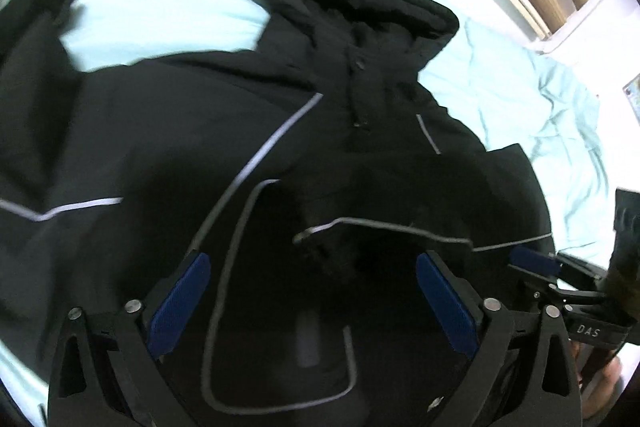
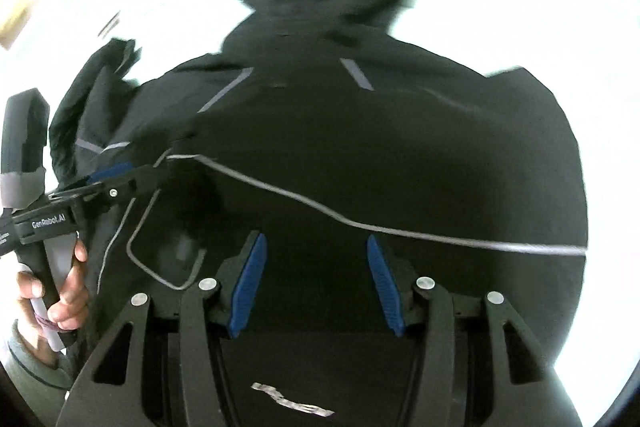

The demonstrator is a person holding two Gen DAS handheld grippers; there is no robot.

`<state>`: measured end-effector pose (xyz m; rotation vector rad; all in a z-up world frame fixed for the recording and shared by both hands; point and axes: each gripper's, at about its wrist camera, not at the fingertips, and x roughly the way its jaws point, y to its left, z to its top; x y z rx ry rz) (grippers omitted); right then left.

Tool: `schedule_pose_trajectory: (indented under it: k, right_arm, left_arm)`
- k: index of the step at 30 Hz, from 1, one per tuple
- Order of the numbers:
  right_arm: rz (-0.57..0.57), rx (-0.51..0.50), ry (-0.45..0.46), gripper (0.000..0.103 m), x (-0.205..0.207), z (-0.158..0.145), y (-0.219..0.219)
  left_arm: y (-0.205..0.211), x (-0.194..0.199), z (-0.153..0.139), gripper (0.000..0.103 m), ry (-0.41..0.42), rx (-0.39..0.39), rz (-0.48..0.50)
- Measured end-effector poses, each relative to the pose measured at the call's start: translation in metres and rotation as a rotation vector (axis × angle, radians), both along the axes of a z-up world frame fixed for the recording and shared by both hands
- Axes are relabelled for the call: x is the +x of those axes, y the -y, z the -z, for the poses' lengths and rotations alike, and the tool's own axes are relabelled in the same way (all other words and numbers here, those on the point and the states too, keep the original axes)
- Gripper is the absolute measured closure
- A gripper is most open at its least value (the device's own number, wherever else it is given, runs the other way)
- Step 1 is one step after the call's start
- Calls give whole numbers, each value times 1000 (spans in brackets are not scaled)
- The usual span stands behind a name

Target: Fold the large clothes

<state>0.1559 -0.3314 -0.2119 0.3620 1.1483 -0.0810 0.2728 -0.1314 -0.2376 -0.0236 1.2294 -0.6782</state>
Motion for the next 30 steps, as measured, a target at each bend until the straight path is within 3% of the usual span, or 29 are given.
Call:
schedule_pose_trajectory:
  k: [2, 3, 4, 7, 13, 16, 18, 21, 24, 27, 30]
  right_arm:
    - [35, 0, -8, 48, -8, -1, 13]
    - [43, -4, -12, 48, -11, 0, 18]
    - [47, -10, -14, 48, -11, 2, 19]
    - [47, -37, -17, 48, -15, 0, 22]
    - [76, -56, 19, 48, -22, -16, 32]
    - [122, -2, 38, 48, -26, -15, 41]
    - [157, -7, 18, 48, -25, -7, 46]
    - [212, -27, -43, 48, -18, 18, 54]
    - [202, -98, -126, 49, -7, 50, 52]
    - [168, -167, -169, 49, 0, 67, 44]
    - [167, -178, -185, 49, 1, 64, 43]
  left_arm:
    - [11, 6, 10, 16, -26, 5, 11]
    - [17, 9, 17, 36, -46, 18, 16]
    - [21, 10, 23, 67, -58, 23, 26]
    - [31, 12, 30, 82, -51, 45, 43]
    - [4, 17, -22, 84, 87, 6, -29]
    - [-40, 37, -43, 85, 122, 11, -146]
    - [-67, 56, -33, 84, 66, 29, -193]
    - [-76, 64, 8, 80, -48, 144, -173]
    - [-71, 58, 31, 77, -48, 196, -150]
    - [-69, 57, 27, 75, -34, 212, -152]
    - [-79, 55, 7, 71, -9, 177, -180]
